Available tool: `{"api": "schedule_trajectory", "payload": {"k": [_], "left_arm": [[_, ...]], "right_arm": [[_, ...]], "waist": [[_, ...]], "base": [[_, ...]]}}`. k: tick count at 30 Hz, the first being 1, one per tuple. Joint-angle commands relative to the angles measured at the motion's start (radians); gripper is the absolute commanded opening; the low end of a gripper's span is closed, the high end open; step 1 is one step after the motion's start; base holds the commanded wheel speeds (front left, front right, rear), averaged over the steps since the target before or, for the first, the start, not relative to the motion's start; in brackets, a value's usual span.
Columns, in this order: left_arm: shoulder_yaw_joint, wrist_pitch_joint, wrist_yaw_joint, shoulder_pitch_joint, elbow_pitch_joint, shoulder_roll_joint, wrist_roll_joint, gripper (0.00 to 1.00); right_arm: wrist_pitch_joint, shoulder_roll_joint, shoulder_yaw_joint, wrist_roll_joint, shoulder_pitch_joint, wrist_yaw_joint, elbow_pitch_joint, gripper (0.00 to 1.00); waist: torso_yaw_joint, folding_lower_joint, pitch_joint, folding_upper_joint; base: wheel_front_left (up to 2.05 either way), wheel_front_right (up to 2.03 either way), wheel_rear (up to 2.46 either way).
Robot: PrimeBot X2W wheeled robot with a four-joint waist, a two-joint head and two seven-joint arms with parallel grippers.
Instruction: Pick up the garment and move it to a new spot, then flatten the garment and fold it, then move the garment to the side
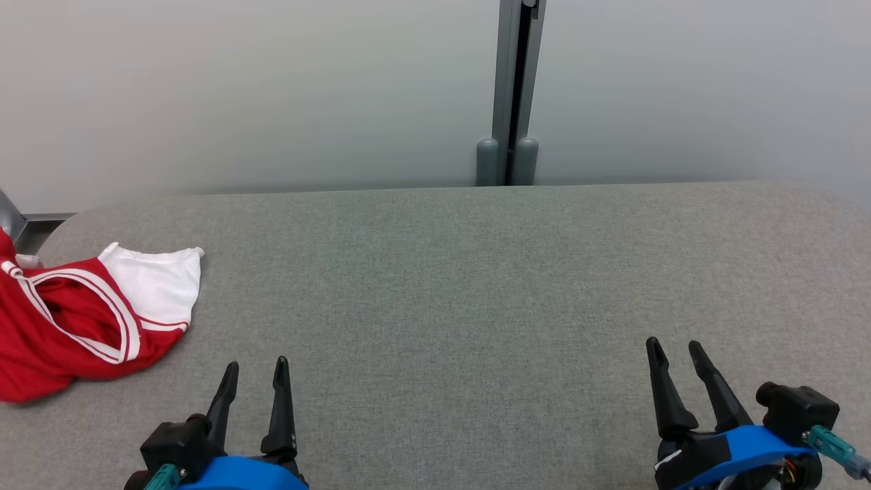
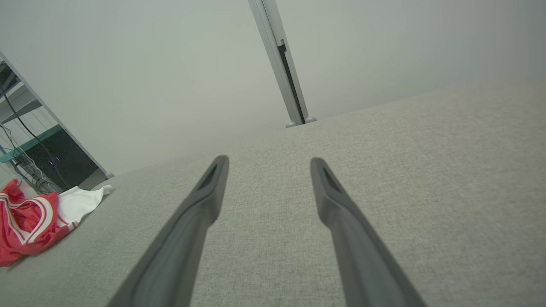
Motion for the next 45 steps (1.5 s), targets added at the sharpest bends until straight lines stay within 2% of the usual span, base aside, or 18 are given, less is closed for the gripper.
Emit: {"api": "schedule_trajectory", "payload": {"k": [1, 25, 45], "left_arm": [[-0.006, -0.007, 0.005, 0.01, -0.006, 0.011, 0.022, 1.0], [-0.037, -0.02, 0.038, 0.035, -0.023, 0.027, 0.13, 1.0], [-0.036, -0.019, 0.051, 0.028, -0.019, 0.036, 0.107, 1.0]], "right_arm": [[-0.006, -0.008, -0.002, -0.025, 0.012, 0.002, -0.009, 1.0], [-0.025, -0.009, 0.007, -0.198, 0.027, 0.003, -0.021, 1.0], [-0.025, -0.009, 0.002, -0.198, 0.037, 0.003, -0.026, 1.0]], "waist": [[0.001, 0.0001, -0.001, 0.0], [-0.007, 0.0001, -0.008, 0.0], [-0.005, 0.0001, -0.007, 0.0]], "base": [[0.0, 0.0, 0.0], [0.0, 0.0, 0.0], [0.0, 0.0, 0.0]]}}
